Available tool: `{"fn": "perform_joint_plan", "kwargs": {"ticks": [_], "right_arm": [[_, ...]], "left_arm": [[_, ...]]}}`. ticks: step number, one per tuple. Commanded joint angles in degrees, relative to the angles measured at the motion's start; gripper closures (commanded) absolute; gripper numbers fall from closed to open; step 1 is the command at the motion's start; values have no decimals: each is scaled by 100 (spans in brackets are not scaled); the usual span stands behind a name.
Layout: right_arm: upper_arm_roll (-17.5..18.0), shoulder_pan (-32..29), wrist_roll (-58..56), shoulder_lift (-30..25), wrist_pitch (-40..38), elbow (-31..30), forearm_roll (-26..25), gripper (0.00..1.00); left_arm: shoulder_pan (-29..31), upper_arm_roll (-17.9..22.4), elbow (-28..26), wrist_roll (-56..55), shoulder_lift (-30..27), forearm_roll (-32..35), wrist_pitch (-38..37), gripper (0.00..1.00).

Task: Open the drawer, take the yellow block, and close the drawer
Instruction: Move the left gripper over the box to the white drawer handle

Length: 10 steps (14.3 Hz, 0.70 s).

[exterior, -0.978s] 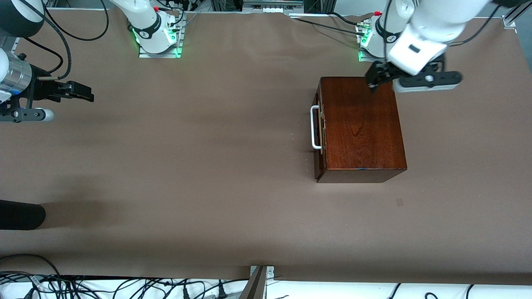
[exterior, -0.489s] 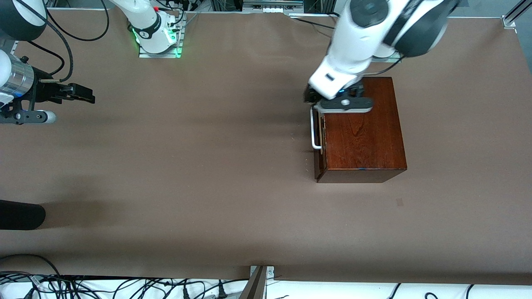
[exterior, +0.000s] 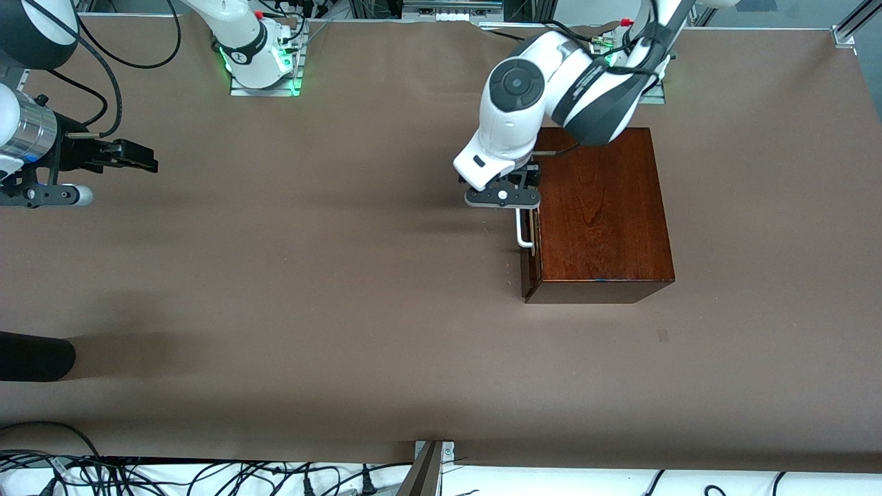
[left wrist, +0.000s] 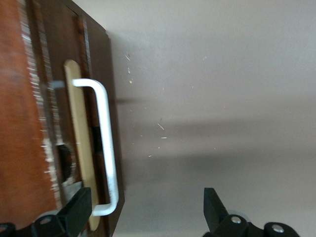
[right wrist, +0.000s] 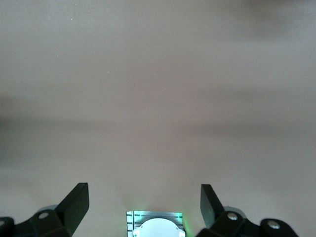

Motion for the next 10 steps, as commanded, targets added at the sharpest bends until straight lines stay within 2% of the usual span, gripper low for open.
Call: {"fn": "perform_joint_plan", "kwargs": {"ticks": [1,6,10], "right_arm": [[-20,11,-30,-51,44,-55,-79,0],[-20,2,-30,-33,44,-55,-79,0],[-20,2,-30,-33,44,-55,-79,0]], "left_arm": [[-210,54,-303,-25,74,201,291,0],[-210,88,-454,-25,197,651,459,0],[-210,176,-454,-25,311,651,459,0]]}}
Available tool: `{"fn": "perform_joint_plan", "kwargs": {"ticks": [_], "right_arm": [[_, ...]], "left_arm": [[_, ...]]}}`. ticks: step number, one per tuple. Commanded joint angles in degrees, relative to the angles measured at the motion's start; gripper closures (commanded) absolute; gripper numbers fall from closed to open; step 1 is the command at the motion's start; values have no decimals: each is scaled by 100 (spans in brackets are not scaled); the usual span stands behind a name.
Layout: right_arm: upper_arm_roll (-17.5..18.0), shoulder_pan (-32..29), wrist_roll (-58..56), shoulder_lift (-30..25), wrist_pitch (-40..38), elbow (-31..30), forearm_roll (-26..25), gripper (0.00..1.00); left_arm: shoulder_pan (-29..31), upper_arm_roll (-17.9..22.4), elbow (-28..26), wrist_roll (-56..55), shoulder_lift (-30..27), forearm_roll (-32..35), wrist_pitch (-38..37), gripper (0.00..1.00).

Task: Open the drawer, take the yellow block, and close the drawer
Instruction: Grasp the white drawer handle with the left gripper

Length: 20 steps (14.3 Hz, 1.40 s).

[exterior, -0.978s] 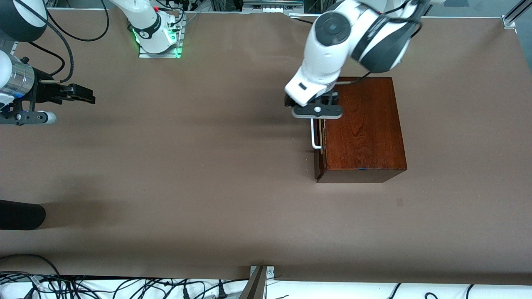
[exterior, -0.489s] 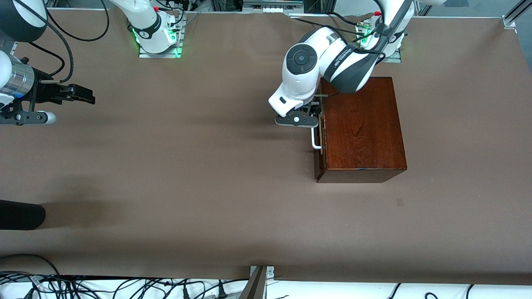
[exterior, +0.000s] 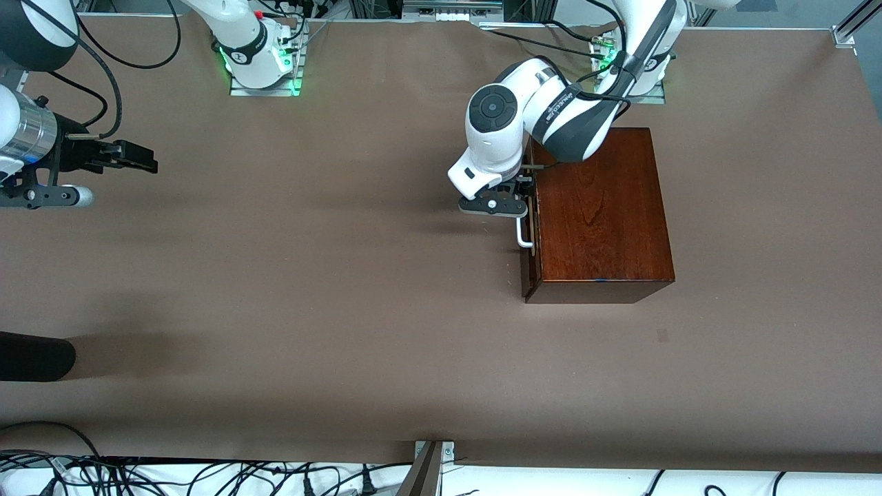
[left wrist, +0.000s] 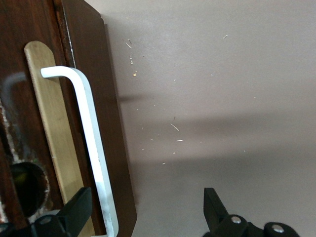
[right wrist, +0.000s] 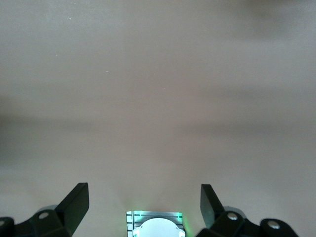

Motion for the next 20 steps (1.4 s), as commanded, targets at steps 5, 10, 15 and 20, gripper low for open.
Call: {"fn": "perform_joint_plan", "kwargs": {"ticks": [5,10,15,20], "right_arm": [[-7,2,-30,-46,42,-49,-78,0],[-7,2,-30,-46,42,-49,-86,0],[-7,2,-30,-46,42,-49,-86,0],[-7,2,-30,-37,42,-49,-78,0]], "left_arm": [[-43,145,-25,-104,177,88,70,0],[-69,145,54,-403,327,43,246,0],[-166,145,19,-500,362,78,473,0],[-175,145,54,-614,362,26,492,0]]}}
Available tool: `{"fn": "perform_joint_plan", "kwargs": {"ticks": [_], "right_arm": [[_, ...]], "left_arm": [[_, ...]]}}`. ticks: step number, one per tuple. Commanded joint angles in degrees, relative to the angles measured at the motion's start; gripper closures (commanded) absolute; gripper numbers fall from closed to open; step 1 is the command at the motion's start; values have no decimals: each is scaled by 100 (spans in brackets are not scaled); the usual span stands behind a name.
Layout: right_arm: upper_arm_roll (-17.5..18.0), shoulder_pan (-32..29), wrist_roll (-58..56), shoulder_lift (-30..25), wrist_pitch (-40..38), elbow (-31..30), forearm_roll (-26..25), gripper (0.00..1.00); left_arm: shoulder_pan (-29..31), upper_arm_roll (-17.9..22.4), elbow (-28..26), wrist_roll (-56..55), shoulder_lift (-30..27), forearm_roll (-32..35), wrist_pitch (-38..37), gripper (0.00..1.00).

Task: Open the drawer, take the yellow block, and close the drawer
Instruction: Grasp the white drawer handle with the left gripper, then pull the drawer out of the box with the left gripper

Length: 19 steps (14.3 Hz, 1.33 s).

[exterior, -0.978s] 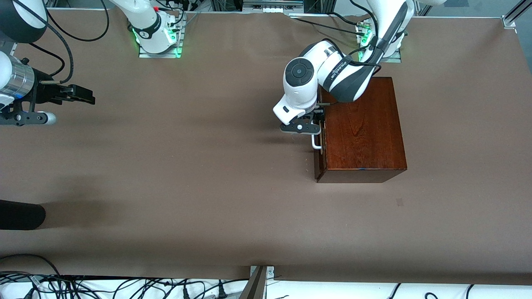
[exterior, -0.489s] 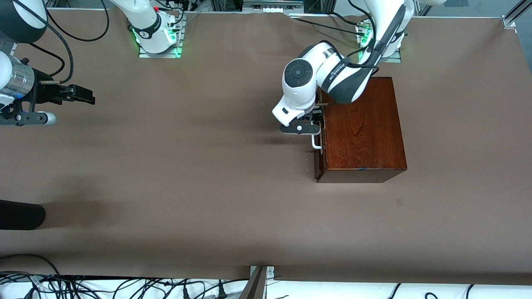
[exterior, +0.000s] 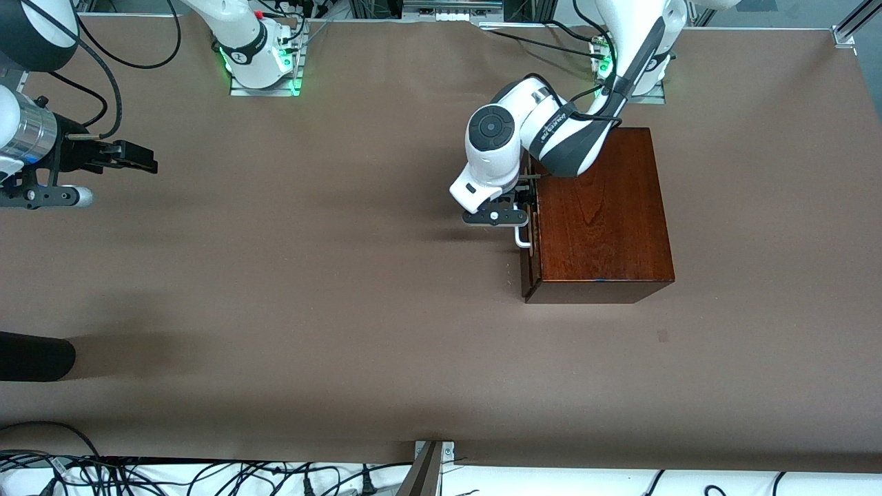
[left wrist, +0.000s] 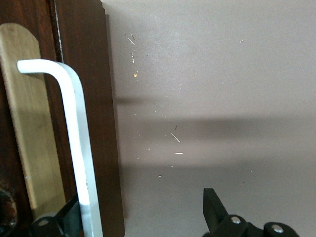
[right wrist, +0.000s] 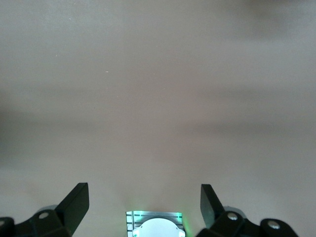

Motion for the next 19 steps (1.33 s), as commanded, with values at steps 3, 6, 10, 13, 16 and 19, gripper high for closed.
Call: {"fn": "perform_joint_plan", "kwargs": {"ticks": [3,6,10,13,16,19], "right_arm": [[-6,3,-30,-39,38,-47,-85,0],[-14,3,-30,-39,38,-47,-85,0],[-6,-6,-30,-39,38,-47,-85,0],[-6,3,-30,-39,38,-39,-85,0],[-6,-6,-30,-39,38,-47,-85,0],[-14,-6,-30,-39,38,-39,-85,0]], "left_arm": [[-185,46,71,-295,80,25,153,0],[-369,46,264,-488,221,25,153,0],[-502,54,563,-630,388,25,162,0],[-624,89,685,-682,493,-19,179,0],[-879,221,975,-840,669,-63,179,0],[-1002,257,1116,-920,775,-63,188,0]]}}
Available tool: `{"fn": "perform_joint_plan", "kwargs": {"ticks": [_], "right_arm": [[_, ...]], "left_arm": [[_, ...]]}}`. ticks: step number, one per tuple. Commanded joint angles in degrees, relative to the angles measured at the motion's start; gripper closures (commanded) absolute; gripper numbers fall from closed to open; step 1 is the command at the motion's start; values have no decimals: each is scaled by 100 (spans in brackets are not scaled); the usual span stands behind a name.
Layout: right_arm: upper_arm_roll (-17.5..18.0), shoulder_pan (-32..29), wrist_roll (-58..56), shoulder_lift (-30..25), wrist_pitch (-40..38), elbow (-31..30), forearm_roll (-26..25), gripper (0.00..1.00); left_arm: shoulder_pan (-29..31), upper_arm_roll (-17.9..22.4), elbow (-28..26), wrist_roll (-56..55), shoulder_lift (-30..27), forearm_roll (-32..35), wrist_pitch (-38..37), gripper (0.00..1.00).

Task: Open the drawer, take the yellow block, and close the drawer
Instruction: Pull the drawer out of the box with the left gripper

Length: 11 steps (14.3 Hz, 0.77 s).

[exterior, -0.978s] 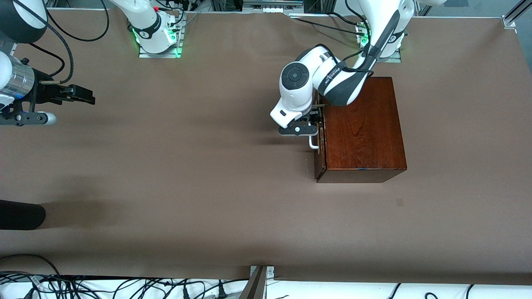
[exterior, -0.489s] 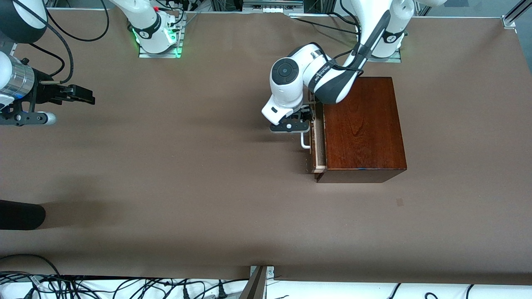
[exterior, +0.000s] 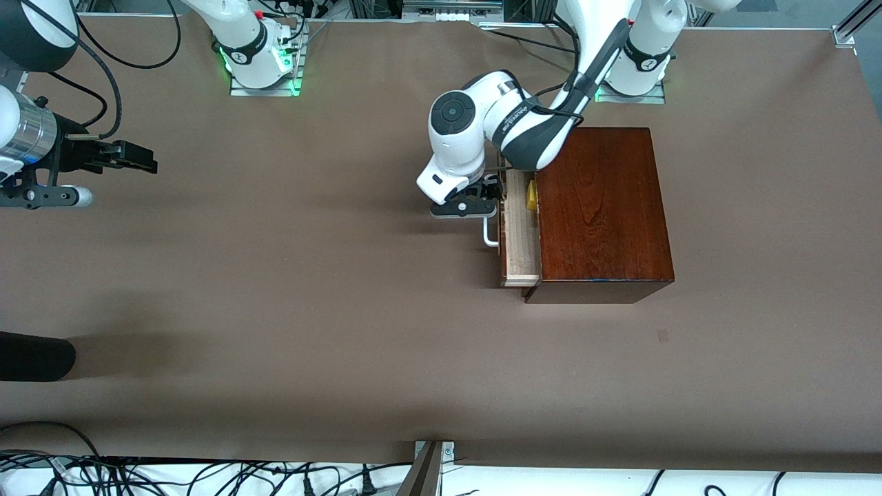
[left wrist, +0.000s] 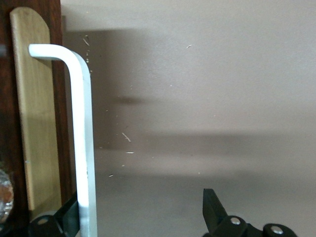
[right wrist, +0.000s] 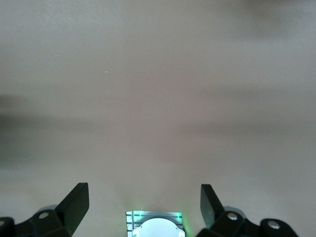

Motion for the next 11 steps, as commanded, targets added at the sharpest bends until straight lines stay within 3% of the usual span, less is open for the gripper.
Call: {"fn": "perform_joint_plan", "kwargs": {"ticks": [1,11], "right_arm": [[-2,-4,-30,-40,37,-37,-81,0],[-2,-4,-30,-31,37,-46,-81,0]], "left_arm": [[-276,29,456,-237,315,-73,76,0],[-795,267,1098,-571,781,-284,85,0]]}}
